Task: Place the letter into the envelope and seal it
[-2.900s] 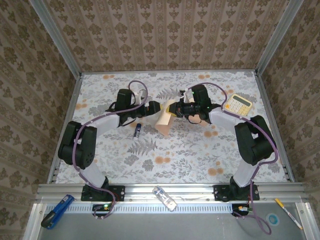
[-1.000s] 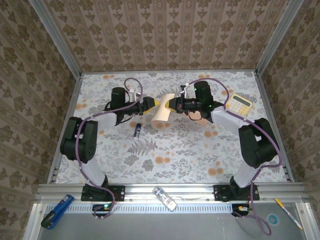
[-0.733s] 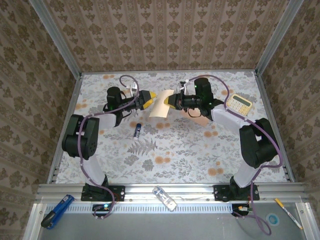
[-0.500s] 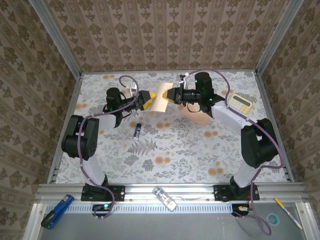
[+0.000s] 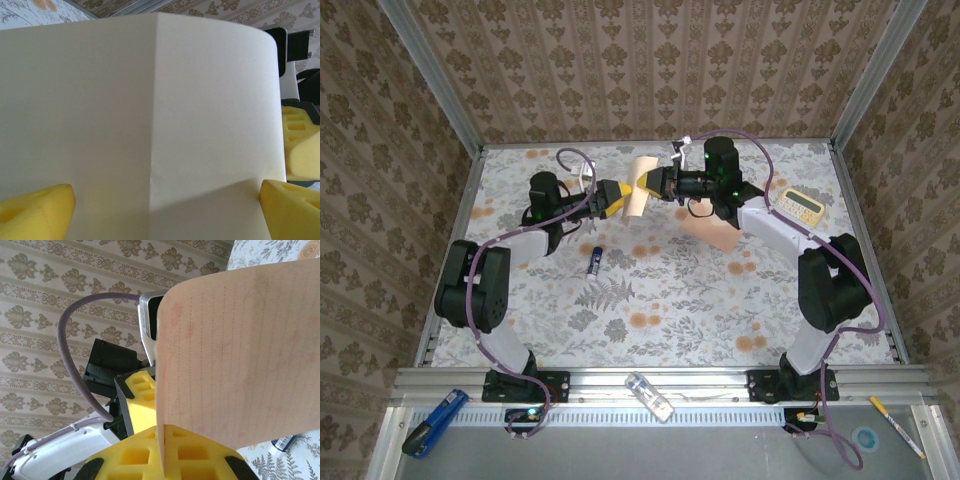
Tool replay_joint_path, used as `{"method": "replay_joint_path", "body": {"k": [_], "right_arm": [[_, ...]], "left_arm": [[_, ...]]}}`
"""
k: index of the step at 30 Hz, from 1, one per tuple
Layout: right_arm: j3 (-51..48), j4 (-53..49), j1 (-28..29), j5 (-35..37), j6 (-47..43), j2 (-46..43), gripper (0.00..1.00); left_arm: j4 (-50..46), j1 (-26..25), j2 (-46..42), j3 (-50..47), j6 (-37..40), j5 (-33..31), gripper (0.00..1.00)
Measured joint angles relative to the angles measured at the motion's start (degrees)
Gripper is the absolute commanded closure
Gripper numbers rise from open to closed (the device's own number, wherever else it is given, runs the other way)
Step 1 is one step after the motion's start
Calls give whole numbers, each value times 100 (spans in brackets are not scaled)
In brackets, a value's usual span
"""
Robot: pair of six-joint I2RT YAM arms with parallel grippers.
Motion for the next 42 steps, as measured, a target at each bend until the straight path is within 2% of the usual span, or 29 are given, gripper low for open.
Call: {"method": "replay_joint_path", "body": {"k": [11,18,25,28,38,42], "right_arm": [[-52,365,0,2,125,153,100],[-120,531,9,0,291,227,100],[-144,575,9,2,299,227,100],[-225,551,9,2,240,227,100],[-448,289,9,24,-66,227,100],[-448,267,9,22,-131,227,100]], "left_arm": [[511,-76,-39,0,-533,0,6],[531,-66,-98,0,-560,-2,3],[496,-66,-177,15,-560,46,6],[339,-63,-304,55,-525,70,12],[-358,-63,-588,186,-57,109,42],[-636,-63,-588,201,122,127,49]]}}
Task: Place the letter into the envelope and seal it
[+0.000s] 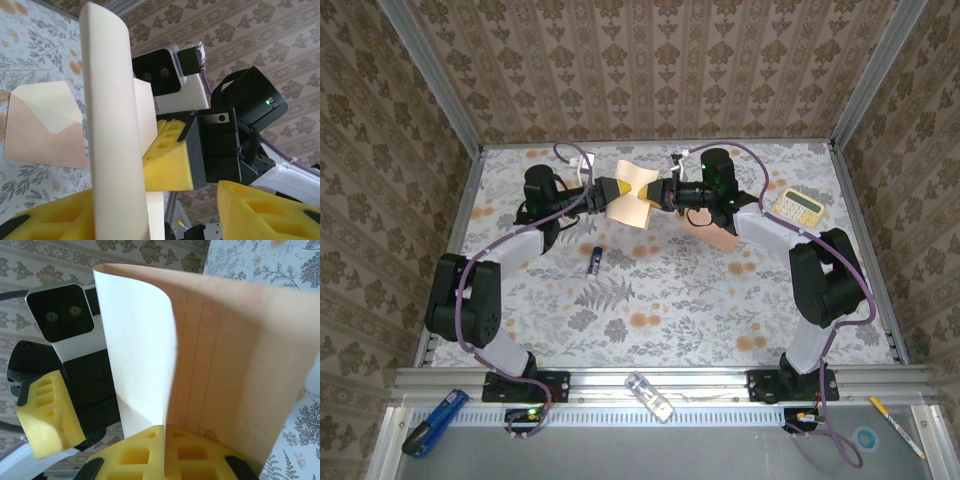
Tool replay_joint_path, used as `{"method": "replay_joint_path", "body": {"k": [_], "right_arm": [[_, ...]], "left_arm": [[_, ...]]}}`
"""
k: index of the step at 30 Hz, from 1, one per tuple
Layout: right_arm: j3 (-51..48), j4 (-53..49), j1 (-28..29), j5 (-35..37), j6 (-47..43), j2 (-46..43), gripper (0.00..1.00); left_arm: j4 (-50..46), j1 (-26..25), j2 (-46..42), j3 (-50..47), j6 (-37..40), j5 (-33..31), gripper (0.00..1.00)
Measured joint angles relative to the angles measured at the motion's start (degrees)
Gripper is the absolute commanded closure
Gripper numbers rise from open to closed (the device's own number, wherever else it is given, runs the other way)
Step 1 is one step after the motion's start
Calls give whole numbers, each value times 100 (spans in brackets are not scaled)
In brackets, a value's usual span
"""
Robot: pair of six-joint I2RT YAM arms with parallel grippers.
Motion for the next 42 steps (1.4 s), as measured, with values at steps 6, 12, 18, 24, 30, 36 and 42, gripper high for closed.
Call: {"method": "replay_joint_path", "body": {"k": [6,12,18,24,30,36,42], "right_arm": [[0,-105,-4,0,-68,0,100],[0,-188,-17,0,-188,-2,100],[0,-428,-28,4,-372,-9,100],[0,-671,-44,24,-584,-31,98],[0,-837,-61,118,-741,-129,72],[-68,-990,-258,192,-813,-444,9],[-531,-964,-479,234,-1029,-1067,0]], "left_arm": [[-407,0,0,35,284,4,67],[-752,15,0,114,535,2,80],[-920,44,0,129,629,2,85],[-1058,42,0,129,713,2,95],[-1093,46,0,129,791,0,100],[-1099,79,-2,136,811,-2,100],[-1384,85,-2,341,988,-2,100]]}}
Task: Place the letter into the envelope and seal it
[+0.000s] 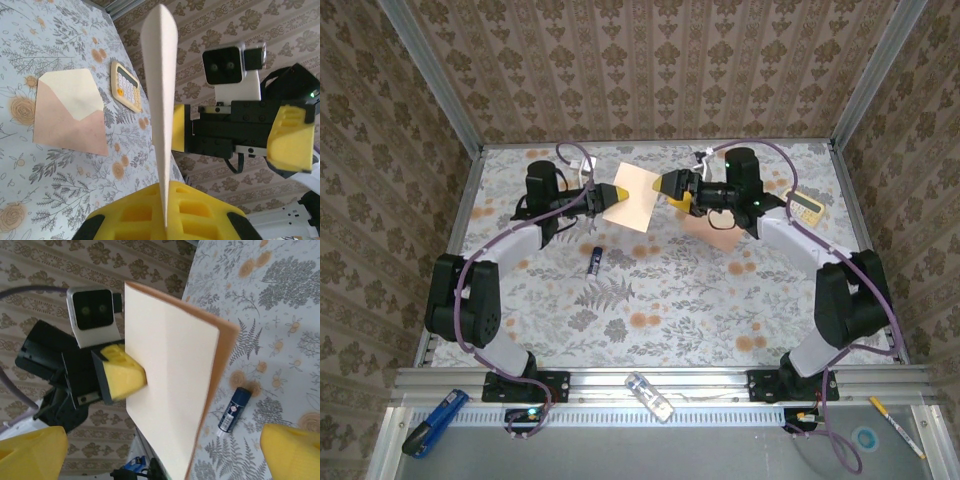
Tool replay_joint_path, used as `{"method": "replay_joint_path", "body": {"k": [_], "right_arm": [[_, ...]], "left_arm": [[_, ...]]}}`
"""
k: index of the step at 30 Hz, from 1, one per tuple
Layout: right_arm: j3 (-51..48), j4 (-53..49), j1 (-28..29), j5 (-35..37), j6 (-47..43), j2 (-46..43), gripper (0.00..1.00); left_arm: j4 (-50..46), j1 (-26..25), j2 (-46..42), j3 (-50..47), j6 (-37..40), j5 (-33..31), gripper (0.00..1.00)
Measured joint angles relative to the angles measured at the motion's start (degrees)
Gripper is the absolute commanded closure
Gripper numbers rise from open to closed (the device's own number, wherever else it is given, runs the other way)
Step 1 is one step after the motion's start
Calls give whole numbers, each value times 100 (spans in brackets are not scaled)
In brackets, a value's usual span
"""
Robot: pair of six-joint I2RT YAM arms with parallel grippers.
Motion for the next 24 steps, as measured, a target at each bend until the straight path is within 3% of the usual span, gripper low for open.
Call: {"method": "replay_joint_path", "body": {"k": [9,24], "right_arm": [[-1252,1368,-2,-50,334,-153,1],[-1198,3071,459,-92,846,192,12]], "left_arm": [[-7,13,-223,107,68,-372,100],[435,-291,-411,-105,-264,-927,100]]}}
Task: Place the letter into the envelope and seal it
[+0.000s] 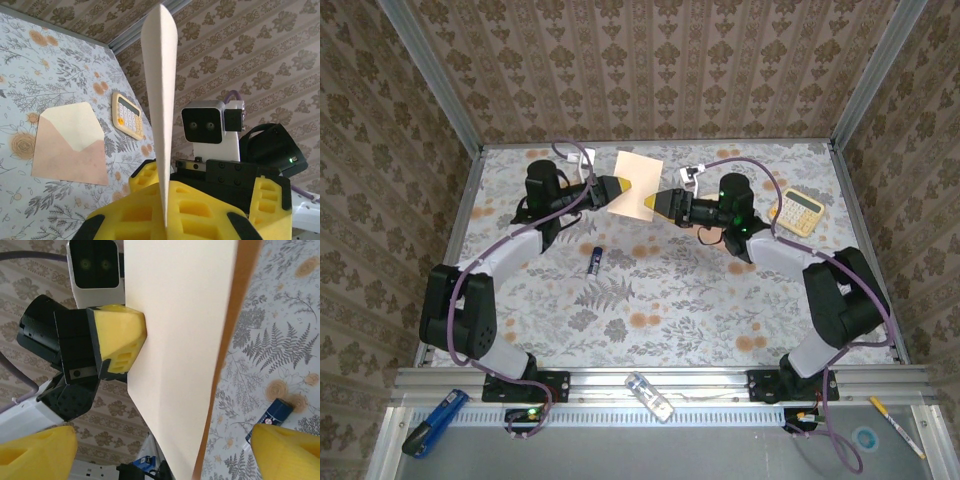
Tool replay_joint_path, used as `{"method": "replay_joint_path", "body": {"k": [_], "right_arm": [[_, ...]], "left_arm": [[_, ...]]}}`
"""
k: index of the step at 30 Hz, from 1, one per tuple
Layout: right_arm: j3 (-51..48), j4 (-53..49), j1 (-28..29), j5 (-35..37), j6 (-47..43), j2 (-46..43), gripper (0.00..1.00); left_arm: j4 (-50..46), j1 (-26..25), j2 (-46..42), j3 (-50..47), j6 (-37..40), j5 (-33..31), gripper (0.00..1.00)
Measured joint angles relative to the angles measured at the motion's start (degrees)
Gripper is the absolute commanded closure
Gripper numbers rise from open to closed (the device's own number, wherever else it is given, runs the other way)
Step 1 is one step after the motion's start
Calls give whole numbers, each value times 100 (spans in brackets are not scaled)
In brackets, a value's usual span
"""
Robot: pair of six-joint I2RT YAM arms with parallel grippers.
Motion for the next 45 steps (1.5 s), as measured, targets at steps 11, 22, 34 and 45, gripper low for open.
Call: {"method": "replay_joint_path", "body": {"k": [11,22,34,45], "right_arm": [[61,780,85,-48,468,361,45],[92,1130,96,-146,686,374,100],[94,909,94,-297,584,374,100],[251,166,94,-752,221,367,100]], "left_arm": [[826,0,79,-138,-529,-24,100],[997,0,92,-289,-616,-48,99],[918,107,92,-308,-605,26,67],[702,315,92,-308,-494,240,70]]}}
